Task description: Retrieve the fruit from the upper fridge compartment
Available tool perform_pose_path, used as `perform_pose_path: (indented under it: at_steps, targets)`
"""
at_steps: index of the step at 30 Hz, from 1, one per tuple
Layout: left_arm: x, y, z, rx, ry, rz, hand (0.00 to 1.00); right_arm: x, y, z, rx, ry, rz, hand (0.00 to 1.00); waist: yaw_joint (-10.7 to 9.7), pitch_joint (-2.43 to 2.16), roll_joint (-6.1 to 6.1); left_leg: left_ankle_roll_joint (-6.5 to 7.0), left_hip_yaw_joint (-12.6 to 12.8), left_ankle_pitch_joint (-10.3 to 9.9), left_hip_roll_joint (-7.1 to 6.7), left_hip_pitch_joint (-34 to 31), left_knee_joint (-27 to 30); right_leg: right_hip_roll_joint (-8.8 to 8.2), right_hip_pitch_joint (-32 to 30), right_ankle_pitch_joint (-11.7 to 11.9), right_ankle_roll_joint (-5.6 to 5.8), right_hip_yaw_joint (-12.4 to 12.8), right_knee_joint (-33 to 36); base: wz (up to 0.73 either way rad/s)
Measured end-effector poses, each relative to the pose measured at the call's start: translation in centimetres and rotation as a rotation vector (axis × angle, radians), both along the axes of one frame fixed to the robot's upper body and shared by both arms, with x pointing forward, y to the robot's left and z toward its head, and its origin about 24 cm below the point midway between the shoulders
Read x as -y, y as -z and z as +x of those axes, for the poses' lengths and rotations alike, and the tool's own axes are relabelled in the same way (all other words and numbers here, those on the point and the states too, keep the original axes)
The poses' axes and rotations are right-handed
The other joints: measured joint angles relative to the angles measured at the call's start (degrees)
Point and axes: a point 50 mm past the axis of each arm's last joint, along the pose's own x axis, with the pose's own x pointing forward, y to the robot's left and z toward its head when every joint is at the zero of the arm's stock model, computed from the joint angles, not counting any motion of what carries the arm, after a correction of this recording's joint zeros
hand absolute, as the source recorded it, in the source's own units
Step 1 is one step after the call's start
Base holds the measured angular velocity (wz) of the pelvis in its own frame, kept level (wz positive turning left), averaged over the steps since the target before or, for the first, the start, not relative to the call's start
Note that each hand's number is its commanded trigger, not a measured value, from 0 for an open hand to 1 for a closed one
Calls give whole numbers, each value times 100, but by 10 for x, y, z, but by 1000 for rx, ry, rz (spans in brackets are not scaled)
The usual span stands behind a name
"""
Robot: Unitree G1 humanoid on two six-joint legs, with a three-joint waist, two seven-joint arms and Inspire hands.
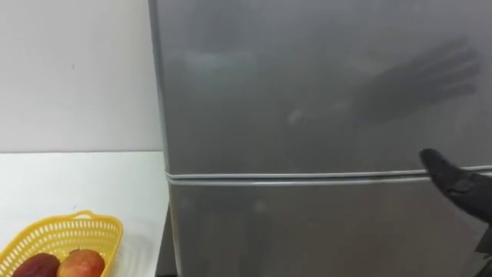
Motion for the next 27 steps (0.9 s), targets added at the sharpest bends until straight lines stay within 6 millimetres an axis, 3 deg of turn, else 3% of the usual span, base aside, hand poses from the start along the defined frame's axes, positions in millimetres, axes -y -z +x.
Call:
perform_pose_path:
  at_steps: [7, 10, 16, 19, 21, 24, 27]
  targets:
    - [-3, -2, -6, -5, -26, 26, 0, 35, 9, -30, 53, 275, 136, 0, -183, -25, 23, -1, 45, 2, -1, -41, -22, -2, -91, -2, 2, 47, 5, -6]
    - [-4, -2, -6, -4, -34, 31, 0, 45, 29, -39, -24, 358, 178, 0, -255, -32, -2, -1, 48, 3, 0, -29, -21, 0, -75, -2, 3, 45, 4, -1]
    - [-6, -2, -6, -14, -45, 68, 0, 60, 78, -58, -207, 505, 283, 0, -200, -16, -40, 0, 125, 2, 2, 0, -50, -1, -107, -13, 7, 123, -17, -5]
    - [-6, -3, -1, 0, -36, 76, 0, 62, 131, -74, -431, 560, 374, 0, -205, -43, -83, 3, 117, -1, -3, -52, -25, -3, -104, -9, 11, 112, -86, 5]
    - [-3, -1, 2, -1, -33, 70, 0, 51, 182, -90, -645, 562, 467, 0, -197, -46, -66, 3, 116, 0, -5, -31, -52, -2, -92, -7, 8, 112, -86, 0]
    - [1, 0, 9, 18, -31, 55, 0, 35, 237, -116, -912, 551, 618, 0, -103, -64, -10, 3, 117, 0, -13, -40, -51, -13, -77, -7, 9, 104, -71, 0]
    - [2, 1, 8, 10, -34, 53, 0, 19, 270, -136, -1085, 514, 705, 0, -95, -60, 85, 3, 126, 0, -10, -31, -48, -13, -61, -8, 9, 99, -86, 0]
